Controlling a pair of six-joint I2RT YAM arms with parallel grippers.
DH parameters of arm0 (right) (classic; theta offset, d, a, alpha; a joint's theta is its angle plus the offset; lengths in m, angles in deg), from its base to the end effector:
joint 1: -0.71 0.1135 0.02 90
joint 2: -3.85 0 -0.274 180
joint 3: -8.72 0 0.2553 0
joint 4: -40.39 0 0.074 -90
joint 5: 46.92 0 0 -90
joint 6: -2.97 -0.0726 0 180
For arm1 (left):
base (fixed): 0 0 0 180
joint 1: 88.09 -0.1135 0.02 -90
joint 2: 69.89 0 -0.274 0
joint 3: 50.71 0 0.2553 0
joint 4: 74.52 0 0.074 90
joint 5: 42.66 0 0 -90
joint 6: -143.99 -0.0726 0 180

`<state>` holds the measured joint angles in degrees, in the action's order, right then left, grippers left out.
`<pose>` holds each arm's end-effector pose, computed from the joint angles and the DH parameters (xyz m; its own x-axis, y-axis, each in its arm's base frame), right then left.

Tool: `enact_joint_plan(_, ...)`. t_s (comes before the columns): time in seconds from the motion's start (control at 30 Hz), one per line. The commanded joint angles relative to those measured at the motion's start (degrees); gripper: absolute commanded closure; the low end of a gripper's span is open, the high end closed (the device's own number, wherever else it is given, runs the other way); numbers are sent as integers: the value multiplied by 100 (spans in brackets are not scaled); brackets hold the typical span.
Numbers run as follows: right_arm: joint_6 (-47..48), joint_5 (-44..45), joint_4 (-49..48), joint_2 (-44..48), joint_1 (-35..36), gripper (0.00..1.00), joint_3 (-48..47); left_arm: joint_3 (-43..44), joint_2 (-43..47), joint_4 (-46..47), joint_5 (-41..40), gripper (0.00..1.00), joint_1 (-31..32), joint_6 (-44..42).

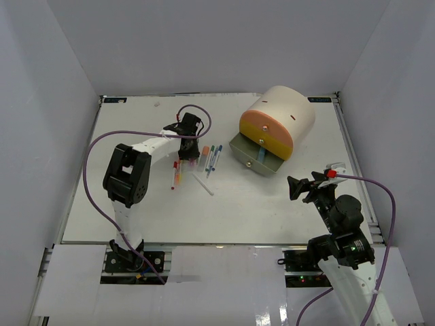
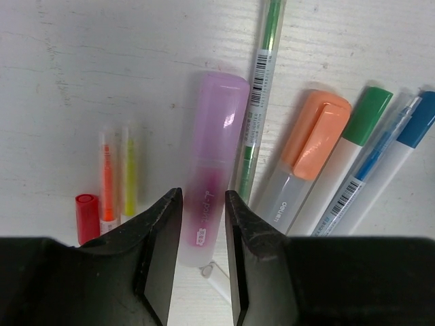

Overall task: Sort the stationery into containers
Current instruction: Pick up the pen from the center of the board.

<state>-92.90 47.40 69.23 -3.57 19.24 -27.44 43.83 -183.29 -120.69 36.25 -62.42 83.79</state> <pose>0.1141 0.0325 0.2714 -0.0268 0.0986 -0.9948 -0.2440 0.9644 0.1021 0.3952 -0.1744 0.1508 -0.8839 -0.1163 -0.4530 -0.1007 0.9932 -0.0585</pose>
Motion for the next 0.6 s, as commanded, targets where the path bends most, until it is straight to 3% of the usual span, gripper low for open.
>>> enact_joint_plan(0.0, -55, -10, -259, 92, 37, 9, 16, 105, -120, -38, 55, 58, -18, -9)
enact_joint_plan(0.3, -46, 8, -259, 101, 28, 9, 24, 141, -252, -47, 11, 54, -18, -1)
enact_joint_plan(0.47, -55, 8, -259, 118, 28, 9, 24, 150, -121, -91, -16, 62, -18, 8)
enact_joint_plan(0.57, -55, 8, -268, 136, 37, 9, 24, 150, 46, -108, -16, 71, -18, 34)
